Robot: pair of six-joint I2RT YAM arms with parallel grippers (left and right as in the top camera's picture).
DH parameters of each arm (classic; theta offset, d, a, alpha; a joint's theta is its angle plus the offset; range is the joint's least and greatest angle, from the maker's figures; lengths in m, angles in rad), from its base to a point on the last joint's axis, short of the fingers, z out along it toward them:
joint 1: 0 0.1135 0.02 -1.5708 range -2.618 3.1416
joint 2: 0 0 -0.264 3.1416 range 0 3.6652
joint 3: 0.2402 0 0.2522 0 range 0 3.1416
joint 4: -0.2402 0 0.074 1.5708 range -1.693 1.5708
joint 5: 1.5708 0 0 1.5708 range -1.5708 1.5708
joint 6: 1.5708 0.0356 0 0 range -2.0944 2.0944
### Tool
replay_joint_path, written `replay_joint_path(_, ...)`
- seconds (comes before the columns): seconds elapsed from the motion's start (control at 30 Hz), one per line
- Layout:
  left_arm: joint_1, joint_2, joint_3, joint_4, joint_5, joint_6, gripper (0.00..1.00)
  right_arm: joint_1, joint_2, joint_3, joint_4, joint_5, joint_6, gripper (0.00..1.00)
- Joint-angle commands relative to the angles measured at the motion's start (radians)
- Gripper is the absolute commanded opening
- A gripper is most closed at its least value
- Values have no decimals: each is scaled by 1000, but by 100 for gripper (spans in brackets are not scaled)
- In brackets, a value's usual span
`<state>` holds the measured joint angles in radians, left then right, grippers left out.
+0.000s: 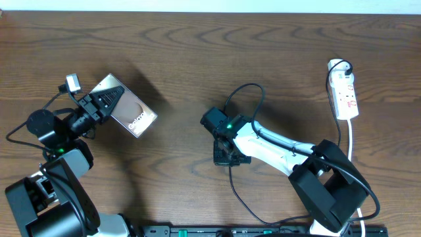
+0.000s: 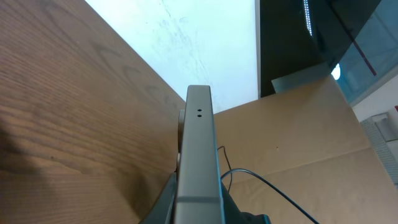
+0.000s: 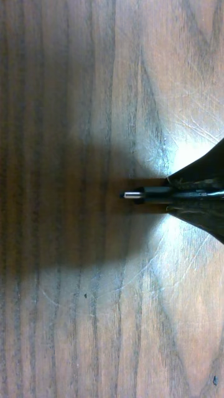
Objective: Plug charger to phone and switch on socket
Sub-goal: 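Lift the black cable plug off the table with the right gripper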
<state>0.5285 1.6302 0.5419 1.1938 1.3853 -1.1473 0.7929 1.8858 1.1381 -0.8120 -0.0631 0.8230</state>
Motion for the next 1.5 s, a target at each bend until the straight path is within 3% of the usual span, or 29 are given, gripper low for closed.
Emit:
replay_joint_path(0.0, 5, -13, 4, 12, 17, 14, 7, -9, 24, -3, 8, 19, 6, 1)
replay_joint_path(1.37, 5, -12, 4, 12, 21, 14, 7, 14, 31, -55, -66, -124, -26, 1)
replay_joint_path(1.47, 5, -13, 4, 12, 20, 13, 8, 11, 31, -55, -33, -154, -90, 1)
